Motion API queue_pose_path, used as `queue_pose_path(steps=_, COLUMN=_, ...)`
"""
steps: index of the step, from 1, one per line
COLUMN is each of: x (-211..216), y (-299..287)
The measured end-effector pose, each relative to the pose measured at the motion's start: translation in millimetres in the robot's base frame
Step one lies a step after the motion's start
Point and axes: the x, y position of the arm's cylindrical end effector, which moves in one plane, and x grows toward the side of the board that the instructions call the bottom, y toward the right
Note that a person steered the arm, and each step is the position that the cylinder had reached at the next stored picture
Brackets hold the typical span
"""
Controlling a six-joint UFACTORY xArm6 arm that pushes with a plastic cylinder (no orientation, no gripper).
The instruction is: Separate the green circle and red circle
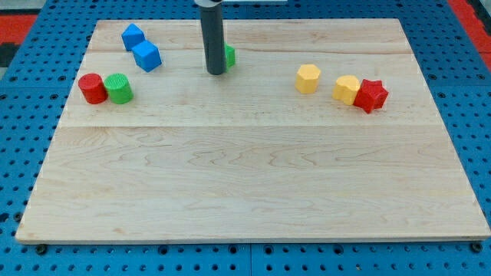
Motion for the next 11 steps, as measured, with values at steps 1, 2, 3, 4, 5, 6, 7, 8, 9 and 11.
queue_pose_path(steps=1, x=-0.5, y=-67.8)
queue_pose_path(steps=2, x=-28.8, y=-19.9)
queue_pose_path(steps=3, x=-54.6, y=77.2)
queue_pose_path(steps=4, x=-47.6, y=112.8)
queue_pose_path(steps=5, x=-26.9, y=128.0)
queue_pose_path(steps=6, x=-67.3, y=198.4)
queue_pose_path(steps=7, x=-50.9, y=235.3)
queue_pose_path(steps=8, x=-0.4, y=138.9)
queue_pose_path(steps=9, x=64.0, y=30.6)
queue_pose_path(steps=11, x=156.8, y=-146.6)
